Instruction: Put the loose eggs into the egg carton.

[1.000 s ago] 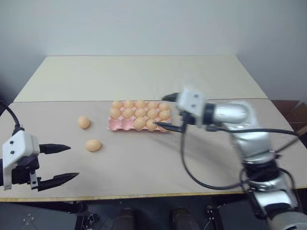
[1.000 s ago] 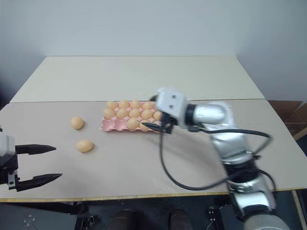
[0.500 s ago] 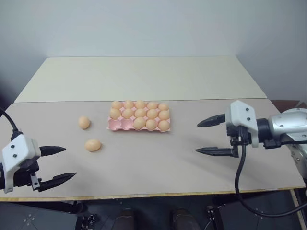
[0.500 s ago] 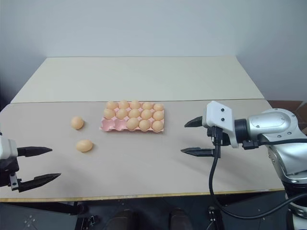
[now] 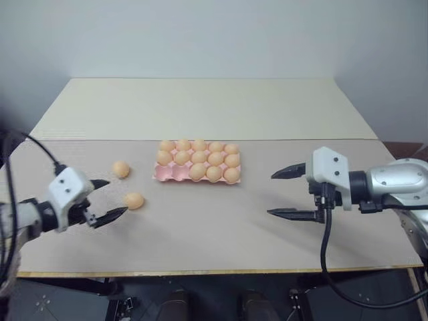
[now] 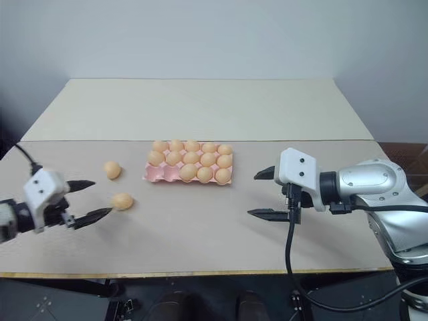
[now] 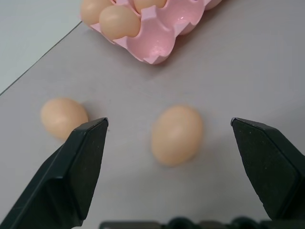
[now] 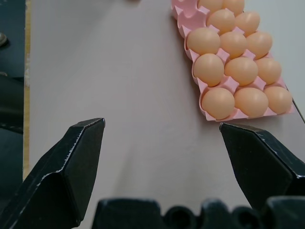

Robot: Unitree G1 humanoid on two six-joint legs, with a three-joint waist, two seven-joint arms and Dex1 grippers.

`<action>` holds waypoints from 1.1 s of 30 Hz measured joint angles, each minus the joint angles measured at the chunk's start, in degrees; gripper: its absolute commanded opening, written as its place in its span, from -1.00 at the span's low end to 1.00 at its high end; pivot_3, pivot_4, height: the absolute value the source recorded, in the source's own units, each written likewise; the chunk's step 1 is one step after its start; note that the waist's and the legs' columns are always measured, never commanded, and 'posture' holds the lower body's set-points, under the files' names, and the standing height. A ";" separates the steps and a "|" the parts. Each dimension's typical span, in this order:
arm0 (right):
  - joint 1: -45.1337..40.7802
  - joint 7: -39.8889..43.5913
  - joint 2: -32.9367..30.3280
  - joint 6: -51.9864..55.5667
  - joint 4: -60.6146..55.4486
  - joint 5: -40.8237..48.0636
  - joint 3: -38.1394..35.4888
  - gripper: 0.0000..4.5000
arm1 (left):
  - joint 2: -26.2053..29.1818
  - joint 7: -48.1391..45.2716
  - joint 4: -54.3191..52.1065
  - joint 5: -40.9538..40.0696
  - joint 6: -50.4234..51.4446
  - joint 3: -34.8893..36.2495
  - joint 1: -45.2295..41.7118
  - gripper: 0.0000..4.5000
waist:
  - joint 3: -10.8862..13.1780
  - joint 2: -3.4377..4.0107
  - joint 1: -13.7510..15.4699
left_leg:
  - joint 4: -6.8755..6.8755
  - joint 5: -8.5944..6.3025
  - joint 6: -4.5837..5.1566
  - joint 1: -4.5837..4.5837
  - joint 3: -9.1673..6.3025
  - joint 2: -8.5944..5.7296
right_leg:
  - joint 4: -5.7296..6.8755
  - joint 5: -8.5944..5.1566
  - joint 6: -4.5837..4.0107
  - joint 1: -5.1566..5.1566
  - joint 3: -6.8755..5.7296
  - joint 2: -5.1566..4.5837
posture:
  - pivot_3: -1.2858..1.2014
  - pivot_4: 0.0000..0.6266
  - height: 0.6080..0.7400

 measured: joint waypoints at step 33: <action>2.94 -11.48 -1.34 4.75 -4.35 2.06 -0.42 1.00 | -4.01 -9.04 16.45 -2.56 -5.14 -9.58 -12.30 -0.33 | 0.00 0.00 -0.07 | 0.15 0.00 0.03 -0.14 -0.06 0.02 | 0.06 0.00 0.03 -0.05 -0.07 0.00 | 0.03 -0.52 1.00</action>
